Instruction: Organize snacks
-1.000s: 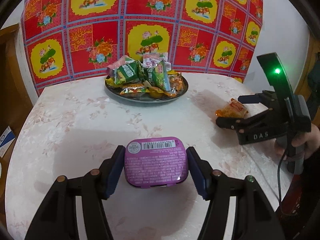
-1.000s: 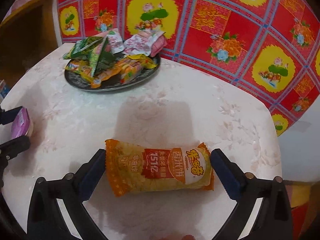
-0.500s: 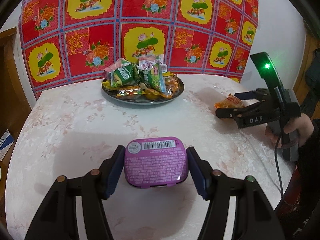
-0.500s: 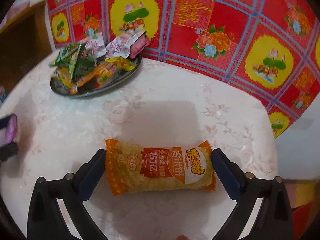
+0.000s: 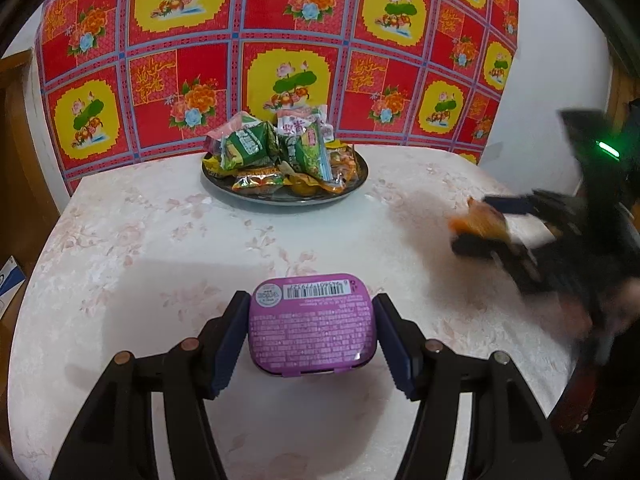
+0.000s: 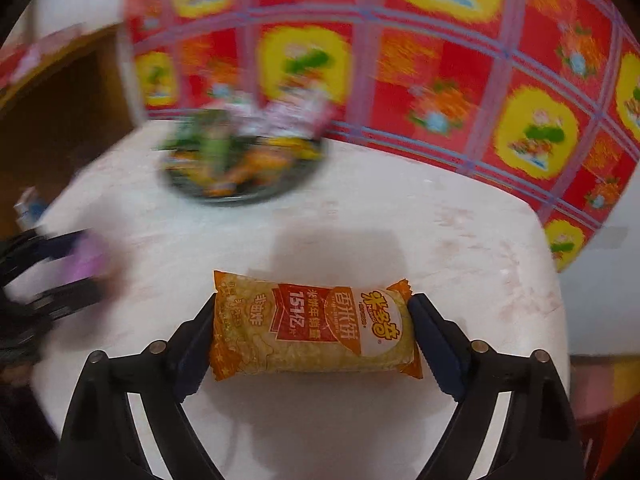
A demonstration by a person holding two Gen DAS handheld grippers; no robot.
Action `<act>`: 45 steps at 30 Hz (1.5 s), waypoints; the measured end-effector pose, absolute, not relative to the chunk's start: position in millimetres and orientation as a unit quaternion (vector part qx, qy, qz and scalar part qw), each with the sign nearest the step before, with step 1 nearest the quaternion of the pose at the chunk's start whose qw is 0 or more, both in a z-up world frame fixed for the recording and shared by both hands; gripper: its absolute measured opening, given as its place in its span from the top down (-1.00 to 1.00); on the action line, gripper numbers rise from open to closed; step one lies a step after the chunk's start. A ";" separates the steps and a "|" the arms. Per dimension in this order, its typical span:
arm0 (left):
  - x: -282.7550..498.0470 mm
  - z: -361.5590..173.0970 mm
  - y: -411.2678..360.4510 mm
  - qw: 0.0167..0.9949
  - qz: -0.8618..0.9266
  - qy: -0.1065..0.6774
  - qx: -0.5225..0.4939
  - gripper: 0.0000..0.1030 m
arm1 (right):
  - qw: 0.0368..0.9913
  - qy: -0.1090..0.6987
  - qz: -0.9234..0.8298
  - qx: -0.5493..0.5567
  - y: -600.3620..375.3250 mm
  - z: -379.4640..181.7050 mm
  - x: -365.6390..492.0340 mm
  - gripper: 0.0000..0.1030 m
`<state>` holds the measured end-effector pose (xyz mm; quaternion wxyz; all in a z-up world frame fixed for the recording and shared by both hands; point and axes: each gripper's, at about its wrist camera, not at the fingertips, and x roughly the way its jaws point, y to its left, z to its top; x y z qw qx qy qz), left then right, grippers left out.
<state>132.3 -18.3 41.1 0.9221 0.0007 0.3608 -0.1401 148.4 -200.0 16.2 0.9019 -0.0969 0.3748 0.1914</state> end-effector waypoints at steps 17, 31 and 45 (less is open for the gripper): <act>136.4 38.3 -20.0 0.917 -0.132 0.376 0.008 -0.27 | 0.897 0.320 0.292 -0.087 -176.1 19.0 77.8 -1.00; 135.5 38.0 -20.8 0.917 -0.138 0.375 0.008 -0.26 | 0.876 0.435 0.189 0.089 -202.3 10.6 86.9 -0.76; 135.6 39.2 -15.7 0.919 -0.136 0.371 -0.006 -0.27 | 0.870 0.473 0.126 0.068 -189.3 15.6 147.9 -0.75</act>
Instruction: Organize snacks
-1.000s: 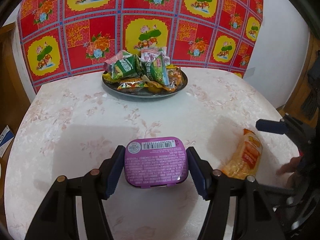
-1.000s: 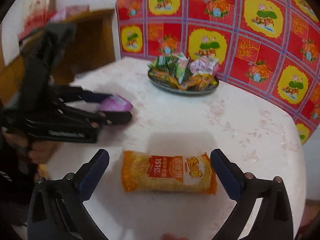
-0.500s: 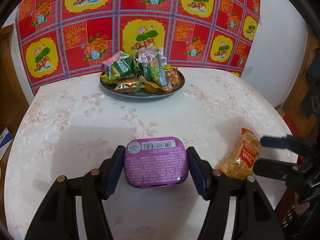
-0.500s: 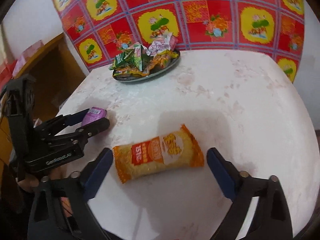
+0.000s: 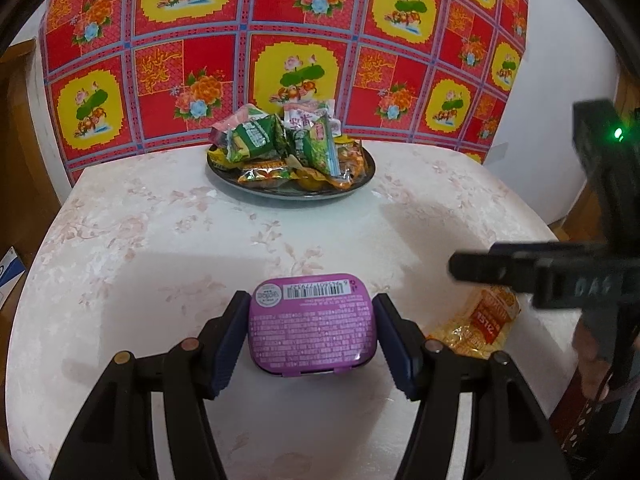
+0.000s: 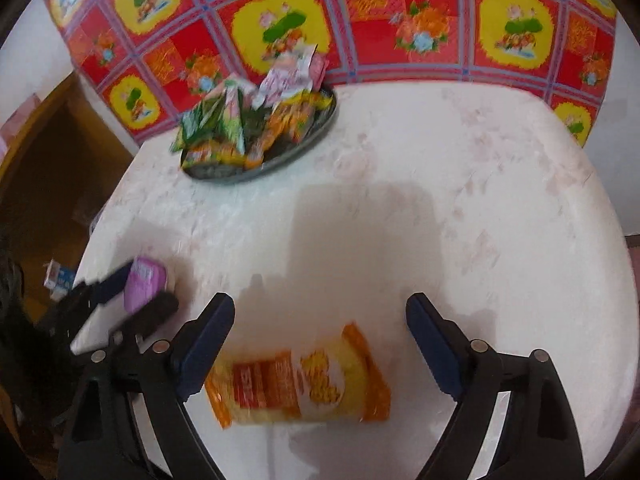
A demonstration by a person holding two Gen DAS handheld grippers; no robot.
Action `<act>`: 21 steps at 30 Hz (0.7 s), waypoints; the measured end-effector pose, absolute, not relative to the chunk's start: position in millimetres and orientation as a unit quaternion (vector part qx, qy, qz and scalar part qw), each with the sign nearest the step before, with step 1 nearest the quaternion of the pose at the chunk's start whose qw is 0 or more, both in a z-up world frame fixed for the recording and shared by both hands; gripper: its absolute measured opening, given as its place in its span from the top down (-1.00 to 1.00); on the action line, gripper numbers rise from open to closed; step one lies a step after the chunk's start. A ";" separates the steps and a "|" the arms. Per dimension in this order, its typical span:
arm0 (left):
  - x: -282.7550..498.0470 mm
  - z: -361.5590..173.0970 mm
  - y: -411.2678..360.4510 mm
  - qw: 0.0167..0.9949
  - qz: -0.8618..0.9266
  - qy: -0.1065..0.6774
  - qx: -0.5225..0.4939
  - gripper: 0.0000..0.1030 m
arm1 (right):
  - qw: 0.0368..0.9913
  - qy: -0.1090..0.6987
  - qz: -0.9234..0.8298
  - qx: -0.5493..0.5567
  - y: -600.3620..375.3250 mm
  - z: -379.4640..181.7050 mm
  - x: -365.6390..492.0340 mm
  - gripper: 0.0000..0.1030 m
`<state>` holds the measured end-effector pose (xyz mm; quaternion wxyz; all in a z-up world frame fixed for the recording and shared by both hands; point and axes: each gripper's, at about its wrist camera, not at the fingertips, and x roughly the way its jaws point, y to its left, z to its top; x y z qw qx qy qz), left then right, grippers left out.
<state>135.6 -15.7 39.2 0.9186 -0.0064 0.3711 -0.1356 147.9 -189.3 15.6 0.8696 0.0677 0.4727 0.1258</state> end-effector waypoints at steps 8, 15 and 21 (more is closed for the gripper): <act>131.9 41.1 -16.1 0.922 -0.141 0.361 -0.006 -0.26 | 0.821 0.517 0.164 0.180 -196.0 19.7 95.2 -0.75; 131.4 41.8 -15.2 0.925 -0.129 0.358 -0.007 -0.27 | 0.816 0.524 0.136 0.204 -196.9 9.3 112.8 -0.76; 132.5 40.7 -13.2 0.922 -0.130 0.364 -0.013 -0.26 | 0.835 0.537 0.099 0.064 -166.6 12.3 158.1 -0.75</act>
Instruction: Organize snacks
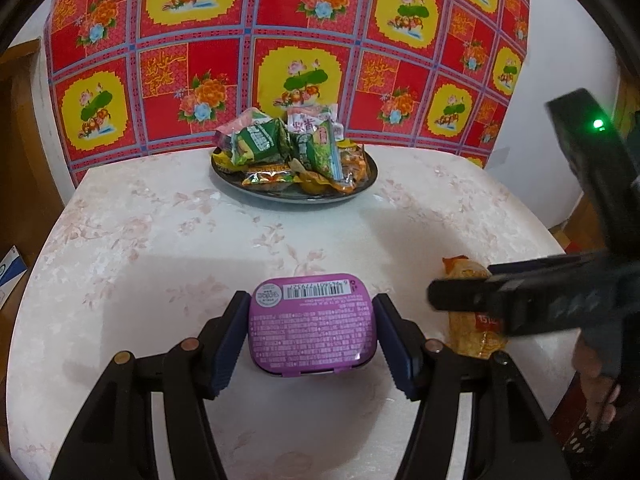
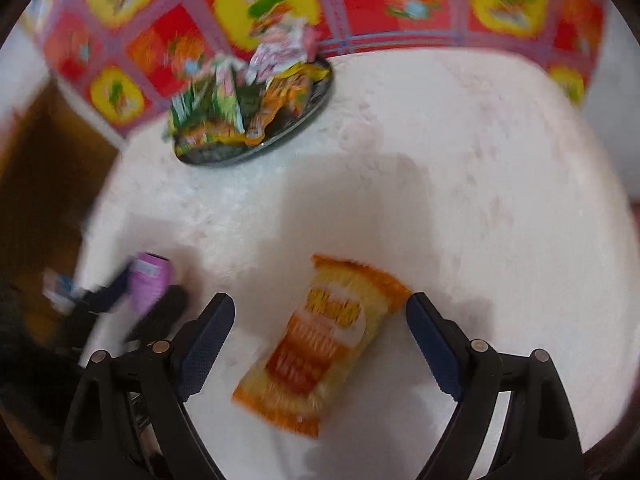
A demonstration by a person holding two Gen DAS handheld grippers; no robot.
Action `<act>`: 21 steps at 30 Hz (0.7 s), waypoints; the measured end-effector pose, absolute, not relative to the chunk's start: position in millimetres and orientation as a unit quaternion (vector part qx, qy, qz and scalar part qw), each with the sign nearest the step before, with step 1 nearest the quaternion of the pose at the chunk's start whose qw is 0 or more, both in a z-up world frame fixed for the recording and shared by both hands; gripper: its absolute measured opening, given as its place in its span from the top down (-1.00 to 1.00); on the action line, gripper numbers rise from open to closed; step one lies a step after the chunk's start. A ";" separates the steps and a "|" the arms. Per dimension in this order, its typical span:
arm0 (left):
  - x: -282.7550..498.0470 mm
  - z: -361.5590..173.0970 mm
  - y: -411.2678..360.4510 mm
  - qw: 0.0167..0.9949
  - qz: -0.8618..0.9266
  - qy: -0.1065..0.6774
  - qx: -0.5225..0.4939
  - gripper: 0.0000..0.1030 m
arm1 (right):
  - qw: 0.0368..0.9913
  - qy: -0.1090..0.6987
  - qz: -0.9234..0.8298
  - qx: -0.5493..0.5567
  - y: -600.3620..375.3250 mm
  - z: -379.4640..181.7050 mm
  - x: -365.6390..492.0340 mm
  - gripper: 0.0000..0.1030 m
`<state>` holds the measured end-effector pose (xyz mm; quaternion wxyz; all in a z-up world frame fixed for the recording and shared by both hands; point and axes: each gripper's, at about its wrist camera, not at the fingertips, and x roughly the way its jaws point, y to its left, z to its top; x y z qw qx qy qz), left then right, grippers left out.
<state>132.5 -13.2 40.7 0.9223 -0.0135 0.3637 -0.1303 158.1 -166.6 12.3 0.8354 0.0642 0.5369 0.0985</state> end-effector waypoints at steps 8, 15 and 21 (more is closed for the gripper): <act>124.0 40.6 -25.7 0.925 -0.145 0.350 0.024 -0.27 | 0.864 0.496 0.083 0.014 -163.7 10.4 139.3 -0.21; 137.7 37.3 -5.3 0.915 -0.131 0.379 -0.035 -0.27 | 0.881 0.460 0.104 -0.033 -178.1 14.1 125.5 0.22; 135.9 38.5 -12.0 0.915 -0.136 0.379 -0.017 -0.27 | 0.878 0.453 0.129 -0.085 -178.8 10.4 113.2 0.09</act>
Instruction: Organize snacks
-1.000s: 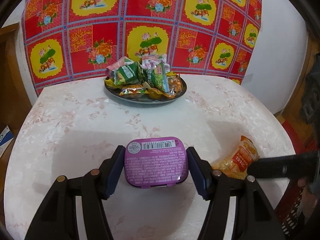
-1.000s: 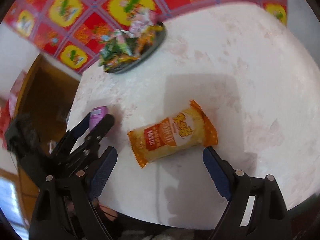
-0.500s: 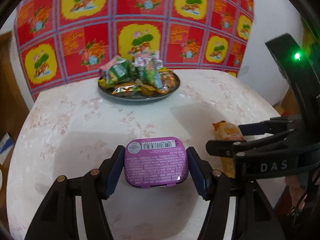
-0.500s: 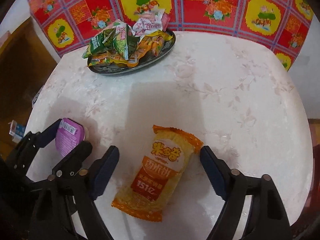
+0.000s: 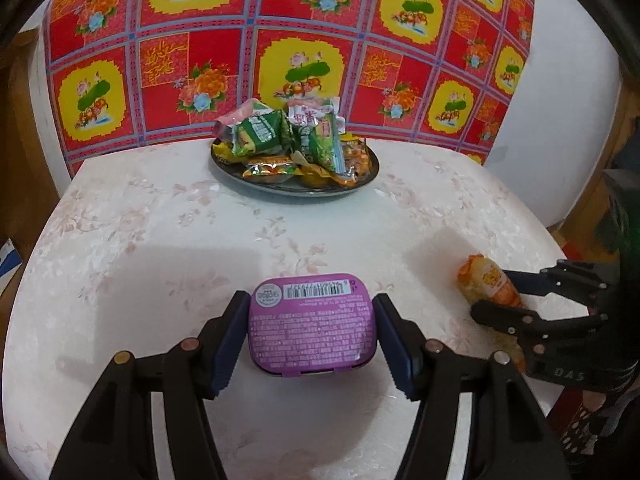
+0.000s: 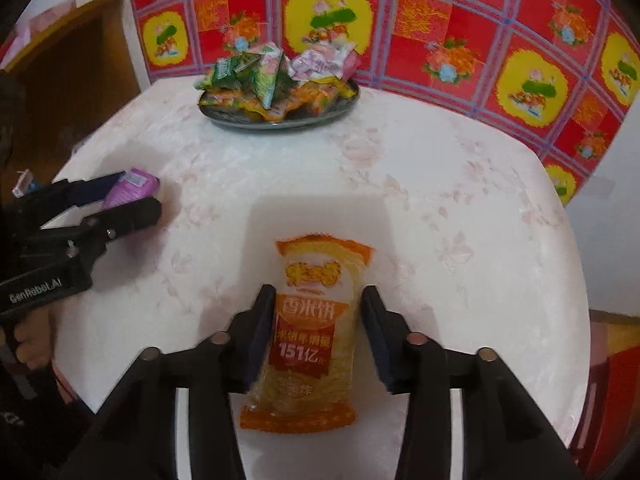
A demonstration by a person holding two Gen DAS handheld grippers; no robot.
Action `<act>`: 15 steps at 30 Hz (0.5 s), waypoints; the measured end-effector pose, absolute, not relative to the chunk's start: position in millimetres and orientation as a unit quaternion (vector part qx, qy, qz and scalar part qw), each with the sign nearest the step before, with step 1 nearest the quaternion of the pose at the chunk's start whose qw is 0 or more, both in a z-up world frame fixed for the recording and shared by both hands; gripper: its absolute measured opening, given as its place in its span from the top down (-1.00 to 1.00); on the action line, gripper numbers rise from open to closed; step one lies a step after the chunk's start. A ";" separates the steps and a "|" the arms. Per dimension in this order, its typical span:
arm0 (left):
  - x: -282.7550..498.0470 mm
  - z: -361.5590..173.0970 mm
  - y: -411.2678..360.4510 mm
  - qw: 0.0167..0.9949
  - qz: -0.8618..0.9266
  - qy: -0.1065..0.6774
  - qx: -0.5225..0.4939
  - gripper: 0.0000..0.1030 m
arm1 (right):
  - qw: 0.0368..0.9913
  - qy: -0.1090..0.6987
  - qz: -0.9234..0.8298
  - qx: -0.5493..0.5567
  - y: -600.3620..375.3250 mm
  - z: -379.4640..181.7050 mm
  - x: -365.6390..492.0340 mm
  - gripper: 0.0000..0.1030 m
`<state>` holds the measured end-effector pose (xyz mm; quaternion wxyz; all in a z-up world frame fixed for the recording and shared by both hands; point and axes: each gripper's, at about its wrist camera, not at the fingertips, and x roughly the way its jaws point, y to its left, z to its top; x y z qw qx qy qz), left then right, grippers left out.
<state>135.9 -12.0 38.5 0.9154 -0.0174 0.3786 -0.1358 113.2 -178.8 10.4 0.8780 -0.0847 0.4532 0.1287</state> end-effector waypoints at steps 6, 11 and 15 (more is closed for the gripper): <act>139.4 35.7 -13.3 0.909 -0.143 0.390 -0.015 -0.26 | 0.891 0.420 0.153 -0.073 -179.4 8.1 108.2 0.28; 134.2 38.7 -11.6 0.910 -0.121 0.397 -0.001 -0.26 | 0.896 0.399 0.185 -0.055 -174.9 27.8 116.8 0.28; 140.4 46.7 -8.5 0.895 -0.105 0.433 0.018 -0.27 | 0.903 0.376 0.202 -0.048 -174.2 55.2 137.6 0.27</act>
